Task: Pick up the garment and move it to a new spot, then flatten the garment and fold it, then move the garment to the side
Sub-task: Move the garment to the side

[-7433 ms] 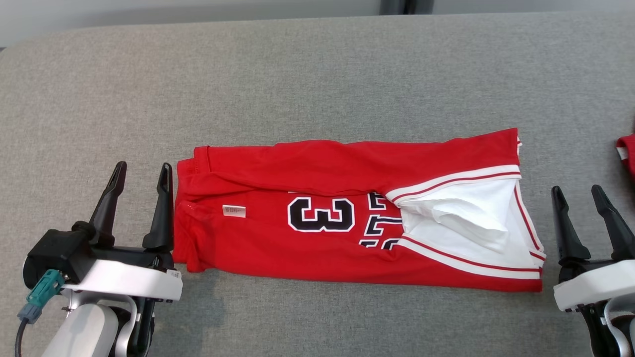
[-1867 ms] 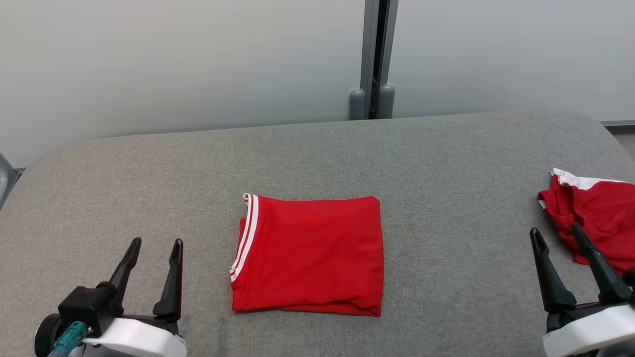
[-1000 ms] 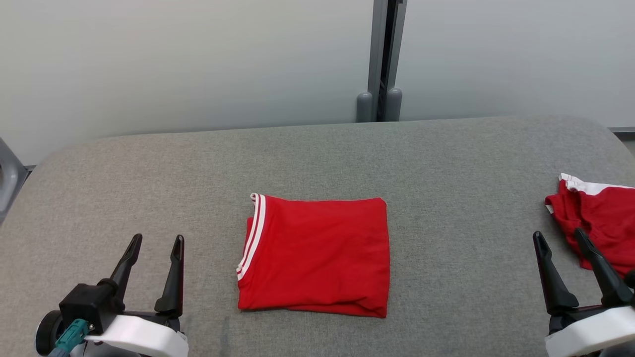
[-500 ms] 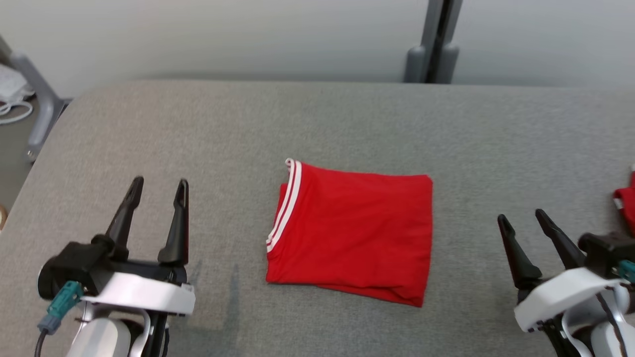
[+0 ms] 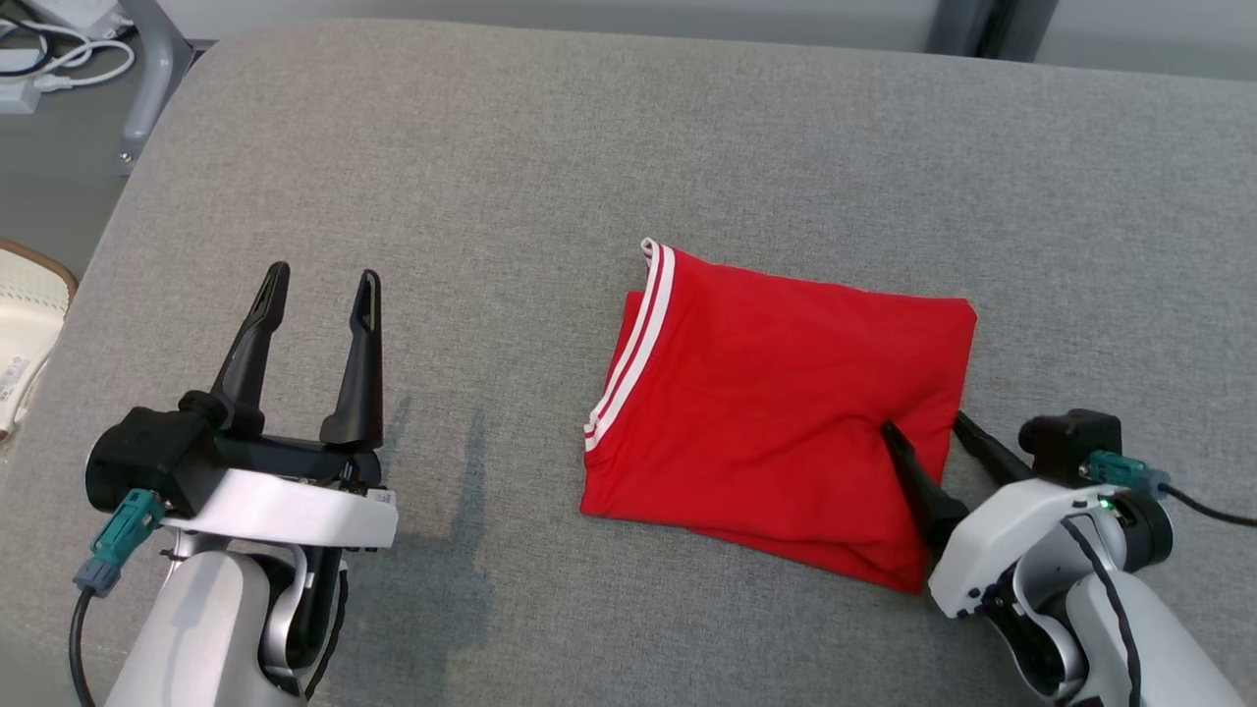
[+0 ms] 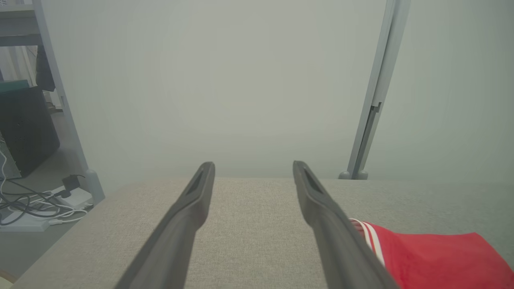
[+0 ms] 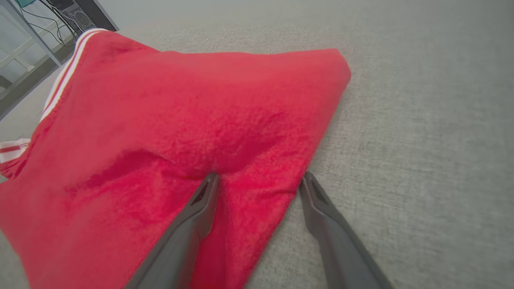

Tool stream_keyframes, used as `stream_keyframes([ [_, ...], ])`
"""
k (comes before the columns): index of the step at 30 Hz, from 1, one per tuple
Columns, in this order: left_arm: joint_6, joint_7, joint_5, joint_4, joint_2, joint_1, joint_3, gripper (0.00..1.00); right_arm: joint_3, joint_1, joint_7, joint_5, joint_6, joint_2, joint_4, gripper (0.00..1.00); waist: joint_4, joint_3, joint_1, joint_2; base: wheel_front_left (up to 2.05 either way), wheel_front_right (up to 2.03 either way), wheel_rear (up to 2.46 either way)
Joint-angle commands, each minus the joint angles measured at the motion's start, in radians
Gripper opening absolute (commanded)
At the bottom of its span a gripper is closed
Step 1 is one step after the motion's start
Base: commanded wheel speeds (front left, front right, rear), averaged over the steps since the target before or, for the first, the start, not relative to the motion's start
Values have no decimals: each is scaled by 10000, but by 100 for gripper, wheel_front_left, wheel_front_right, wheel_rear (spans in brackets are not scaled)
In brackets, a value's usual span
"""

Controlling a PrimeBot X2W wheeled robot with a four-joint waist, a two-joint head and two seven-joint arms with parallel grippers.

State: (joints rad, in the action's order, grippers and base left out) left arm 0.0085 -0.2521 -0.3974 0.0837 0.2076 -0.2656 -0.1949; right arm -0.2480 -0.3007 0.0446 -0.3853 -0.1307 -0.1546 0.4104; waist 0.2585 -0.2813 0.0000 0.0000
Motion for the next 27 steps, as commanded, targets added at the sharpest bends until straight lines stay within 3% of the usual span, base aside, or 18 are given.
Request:
stream_keyframes([
  [1,-87,-53,61,58,-9,-203,46,100,-165,-117,164,-128,0,-64,251,100,60,-83,0,0,0,0,0],
  [3,-122,-74,103,134,-40,-255,82,100,-269,-243,208,-219,0,-72,541,97,59,-129,0,0,0,0,0],
  [4,-153,-84,121,166,-60,-303,105,100,-291,-319,151,-281,1,-56,628,43,55,-149,0,0,0,0,0],
  [5,-178,-93,171,196,-59,-350,105,100,-349,-380,132,-324,1,-47,716,2,47,-163,0,0,0,0,0],
  [14,-313,-113,375,315,-59,-260,317,100,-912,-300,49,-355,13,-593,565,0,-605,27,0,0,0,0,0],
  [20,-334,-108,521,127,213,-74,435,100,-681,695,-16,-16,13,-1396,-395,0,-1838,233,0,0,0,0,0],
  [27,-304,117,597,-213,460,-89,403,100,-196,1373,102,372,3,-1849,-1389,0,-3033,176,0,0,0,0,0],
])
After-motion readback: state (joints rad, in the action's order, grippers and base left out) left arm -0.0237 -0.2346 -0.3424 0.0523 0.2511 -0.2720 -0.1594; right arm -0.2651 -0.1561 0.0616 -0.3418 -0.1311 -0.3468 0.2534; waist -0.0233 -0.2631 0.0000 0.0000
